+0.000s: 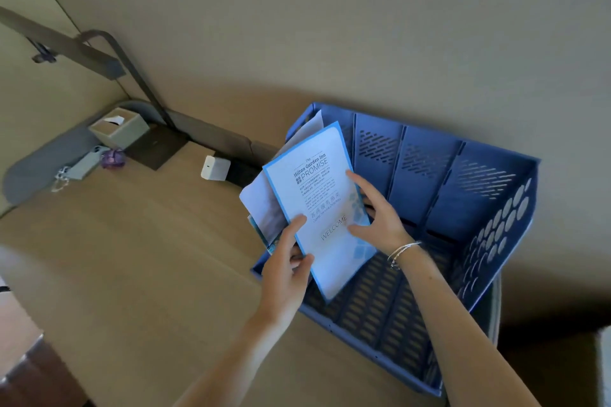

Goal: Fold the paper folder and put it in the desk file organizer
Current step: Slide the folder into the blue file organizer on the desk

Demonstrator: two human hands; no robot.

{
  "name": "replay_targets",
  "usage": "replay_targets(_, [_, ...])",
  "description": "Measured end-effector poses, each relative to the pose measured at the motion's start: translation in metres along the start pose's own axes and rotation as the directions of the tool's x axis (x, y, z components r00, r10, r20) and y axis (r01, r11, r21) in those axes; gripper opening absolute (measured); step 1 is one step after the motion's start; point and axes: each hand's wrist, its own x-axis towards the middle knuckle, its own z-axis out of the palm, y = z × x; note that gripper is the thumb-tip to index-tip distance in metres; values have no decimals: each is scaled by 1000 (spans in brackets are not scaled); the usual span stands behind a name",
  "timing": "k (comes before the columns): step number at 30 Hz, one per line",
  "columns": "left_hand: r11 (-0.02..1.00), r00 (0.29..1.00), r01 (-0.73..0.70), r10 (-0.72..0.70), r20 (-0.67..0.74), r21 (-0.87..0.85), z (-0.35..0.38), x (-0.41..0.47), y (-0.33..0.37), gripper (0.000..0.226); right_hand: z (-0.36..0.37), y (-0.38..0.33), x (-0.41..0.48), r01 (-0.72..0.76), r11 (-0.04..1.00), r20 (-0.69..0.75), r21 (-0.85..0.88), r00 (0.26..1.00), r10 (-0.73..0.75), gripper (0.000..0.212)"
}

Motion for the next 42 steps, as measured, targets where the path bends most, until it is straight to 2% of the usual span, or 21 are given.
replay_targets(5, [1000, 999, 22, -22, -32, 2, 11, 2, -13, 67, 5, 17, 7, 35, 996, 1, -83, 999, -35, 104])
replay_targets(13, [994, 995, 58, -50, -81, 97, 18, 9, -27, 68, 14, 41, 16, 22, 977, -2, -212, 1000, -23, 113])
replay_targets(20, [981, 994, 38, -17, -108, 189, 23, 14, -29, 64, 19, 41, 27, 48, 979, -76, -198, 995, -65, 109])
replay_targets(28, [964, 979, 152, -117, -165, 216, 20, 15, -30, 62, 24, 44, 34, 27, 979, 14, -202, 1000, -25, 107])
replay_targets(42, [985, 986, -10, 38, -162, 172, 24, 13, -32, 65, 20, 44, 30, -18, 971, 2, -239, 1000, 19, 101])
